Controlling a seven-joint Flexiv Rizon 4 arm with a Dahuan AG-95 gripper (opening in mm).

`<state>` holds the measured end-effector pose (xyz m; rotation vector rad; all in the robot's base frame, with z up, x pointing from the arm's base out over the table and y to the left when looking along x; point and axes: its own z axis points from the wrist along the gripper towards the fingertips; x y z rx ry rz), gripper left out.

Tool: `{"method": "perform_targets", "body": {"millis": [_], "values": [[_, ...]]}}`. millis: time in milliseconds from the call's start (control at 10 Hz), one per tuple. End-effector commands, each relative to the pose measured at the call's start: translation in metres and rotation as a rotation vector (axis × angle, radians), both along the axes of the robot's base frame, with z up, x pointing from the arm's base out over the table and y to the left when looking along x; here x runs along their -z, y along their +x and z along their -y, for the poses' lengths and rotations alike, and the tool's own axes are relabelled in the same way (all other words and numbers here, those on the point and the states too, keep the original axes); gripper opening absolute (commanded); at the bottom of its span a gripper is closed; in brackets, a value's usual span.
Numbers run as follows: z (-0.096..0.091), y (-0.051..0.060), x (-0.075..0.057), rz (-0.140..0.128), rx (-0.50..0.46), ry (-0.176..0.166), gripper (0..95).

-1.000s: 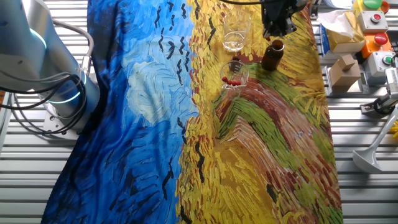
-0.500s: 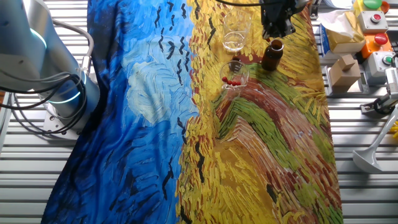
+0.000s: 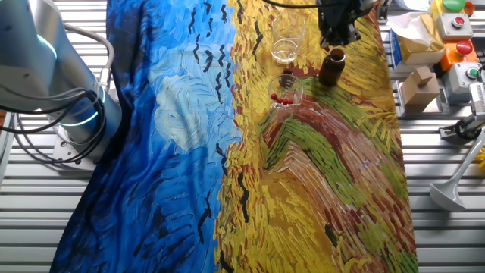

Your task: Transfer liquid using a dropper

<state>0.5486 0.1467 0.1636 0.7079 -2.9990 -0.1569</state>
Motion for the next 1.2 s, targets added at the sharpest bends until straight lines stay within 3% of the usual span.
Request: {"method": "perform_targets", "body": {"millis": [100, 500, 1200], "values": [[-0.001, 0.002, -0.001, -0.003, 0.001, 0.001, 0.0], [-0.004, 0.010, -0.004, -0.002, -0.004, 0.001, 0.0], [-0.007, 0.019, 0.005, 0.012, -0.015, 0.007, 0.0]]}}
